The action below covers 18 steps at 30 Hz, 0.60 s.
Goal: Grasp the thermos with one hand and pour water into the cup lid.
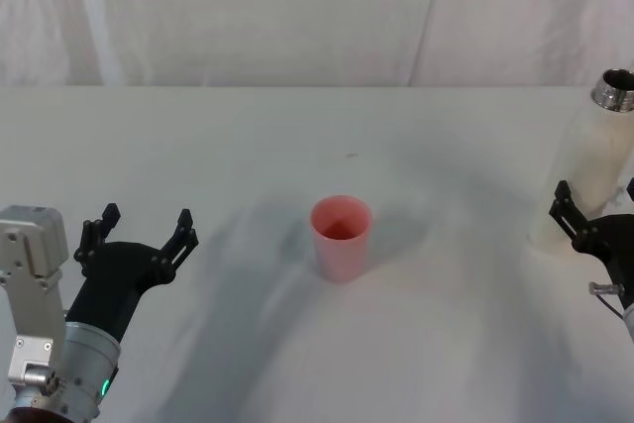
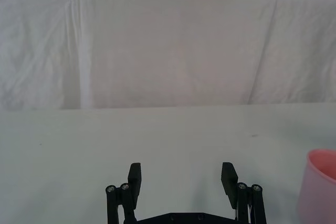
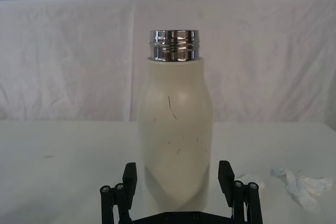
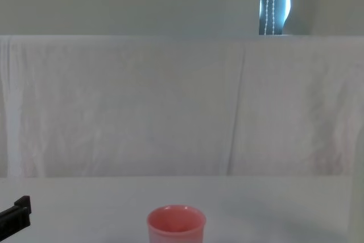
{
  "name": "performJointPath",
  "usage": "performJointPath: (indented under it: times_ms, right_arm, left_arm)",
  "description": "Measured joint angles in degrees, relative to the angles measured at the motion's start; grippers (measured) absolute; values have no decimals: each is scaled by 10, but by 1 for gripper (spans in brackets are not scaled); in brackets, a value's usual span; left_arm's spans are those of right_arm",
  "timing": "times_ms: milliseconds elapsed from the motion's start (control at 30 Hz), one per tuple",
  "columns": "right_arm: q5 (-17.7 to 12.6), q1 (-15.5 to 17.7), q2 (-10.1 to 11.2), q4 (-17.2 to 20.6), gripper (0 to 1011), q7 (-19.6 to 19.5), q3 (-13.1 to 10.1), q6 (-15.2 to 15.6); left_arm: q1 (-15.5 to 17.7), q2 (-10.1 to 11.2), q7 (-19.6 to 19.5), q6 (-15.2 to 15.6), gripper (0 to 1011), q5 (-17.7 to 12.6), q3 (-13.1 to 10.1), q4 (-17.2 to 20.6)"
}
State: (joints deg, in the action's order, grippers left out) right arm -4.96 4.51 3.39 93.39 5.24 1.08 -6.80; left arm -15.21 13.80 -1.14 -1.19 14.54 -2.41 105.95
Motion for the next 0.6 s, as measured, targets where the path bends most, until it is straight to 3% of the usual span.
performJointPath:
  times_ms: [600]
  right_arm:
    - [4,-23,2,-22,1000,2,6,0]
  left_arm:
    - [0,0,0,0,1001,0,0,0]
